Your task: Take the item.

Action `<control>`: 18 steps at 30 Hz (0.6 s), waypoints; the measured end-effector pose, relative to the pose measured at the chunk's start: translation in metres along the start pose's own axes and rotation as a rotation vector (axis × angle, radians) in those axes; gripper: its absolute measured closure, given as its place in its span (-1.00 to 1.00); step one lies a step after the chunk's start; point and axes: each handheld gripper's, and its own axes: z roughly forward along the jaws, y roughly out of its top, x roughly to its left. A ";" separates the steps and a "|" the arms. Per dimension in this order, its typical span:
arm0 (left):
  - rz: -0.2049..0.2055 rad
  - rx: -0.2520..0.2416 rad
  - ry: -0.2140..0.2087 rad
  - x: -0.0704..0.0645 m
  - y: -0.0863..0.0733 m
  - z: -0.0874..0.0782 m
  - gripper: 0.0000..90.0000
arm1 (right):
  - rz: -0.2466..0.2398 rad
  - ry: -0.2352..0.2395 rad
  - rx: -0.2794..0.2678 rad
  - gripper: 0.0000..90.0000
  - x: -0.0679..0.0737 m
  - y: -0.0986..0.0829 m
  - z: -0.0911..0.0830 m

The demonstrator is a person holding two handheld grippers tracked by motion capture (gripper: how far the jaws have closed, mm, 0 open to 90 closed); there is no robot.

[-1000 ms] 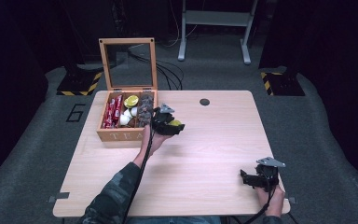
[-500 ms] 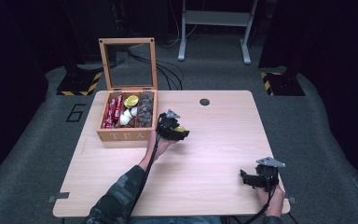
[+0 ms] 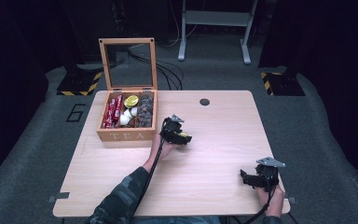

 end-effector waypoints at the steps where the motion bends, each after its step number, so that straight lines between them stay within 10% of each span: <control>1: 0.001 0.006 0.001 0.000 0.000 0.001 -0.11 | -0.001 0.000 0.000 -0.80 0.000 0.000 0.000; 18: -0.014 0.012 -0.003 0.002 0.002 0.007 -0.20 | 0.000 0.001 0.000 -0.80 0.000 0.000 0.000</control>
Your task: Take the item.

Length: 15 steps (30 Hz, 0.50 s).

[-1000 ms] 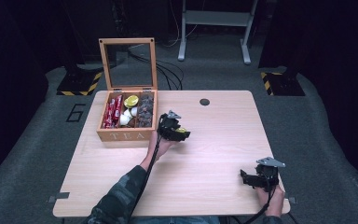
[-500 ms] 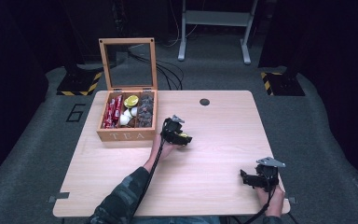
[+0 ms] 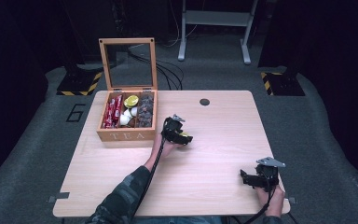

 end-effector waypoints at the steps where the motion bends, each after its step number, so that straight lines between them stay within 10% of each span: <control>1: 0.000 -0.001 0.001 0.000 0.000 0.000 -0.23 | 0.000 0.000 0.000 -0.80 0.000 0.000 0.000; 15: 0.020 -0.055 0.003 -0.005 0.005 -0.031 -0.54 | 0.003 -0.001 -0.001 -0.80 0.000 0.000 0.000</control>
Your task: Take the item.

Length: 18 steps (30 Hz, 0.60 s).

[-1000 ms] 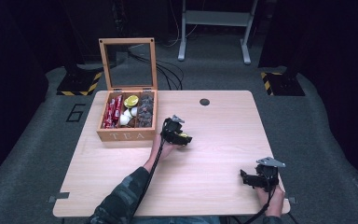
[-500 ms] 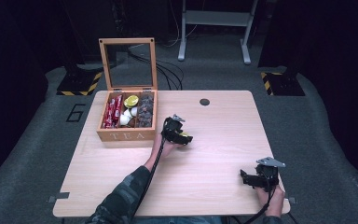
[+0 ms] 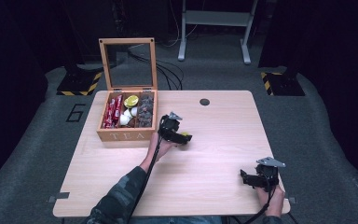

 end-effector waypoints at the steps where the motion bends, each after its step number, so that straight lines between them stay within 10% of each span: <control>1: 0.000 0.000 0.000 0.000 0.000 0.000 -0.56 | 0.000 0.000 0.000 -0.80 0.000 0.000 0.000; 18: 0.070 -0.083 0.021 -0.012 -0.019 -0.073 -0.65 | 0.003 -0.003 -0.001 -0.79 0.000 0.000 0.000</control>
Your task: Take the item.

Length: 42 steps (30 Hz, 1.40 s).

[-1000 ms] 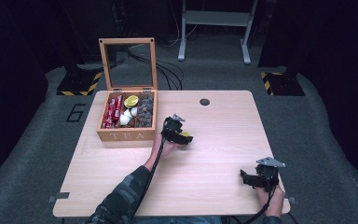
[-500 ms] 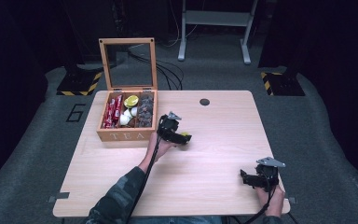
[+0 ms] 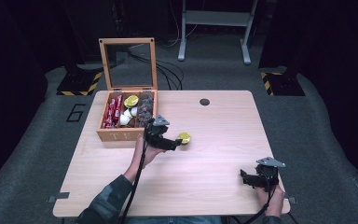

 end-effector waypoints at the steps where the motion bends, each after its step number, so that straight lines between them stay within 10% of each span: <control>1: 0.000 0.000 0.000 0.000 0.000 0.000 -0.65 | 0.000 0.000 0.000 -0.79 0.000 0.000 0.000; 19: -0.041 -0.023 0.120 0.020 -0.058 -0.067 -0.66 | 0.001 -0.001 0.000 -0.79 0.000 0.000 0.000; 42: -0.274 0.063 0.318 0.064 -0.185 -0.113 -0.67 | 0.000 -0.002 -0.001 -0.79 0.000 0.000 0.000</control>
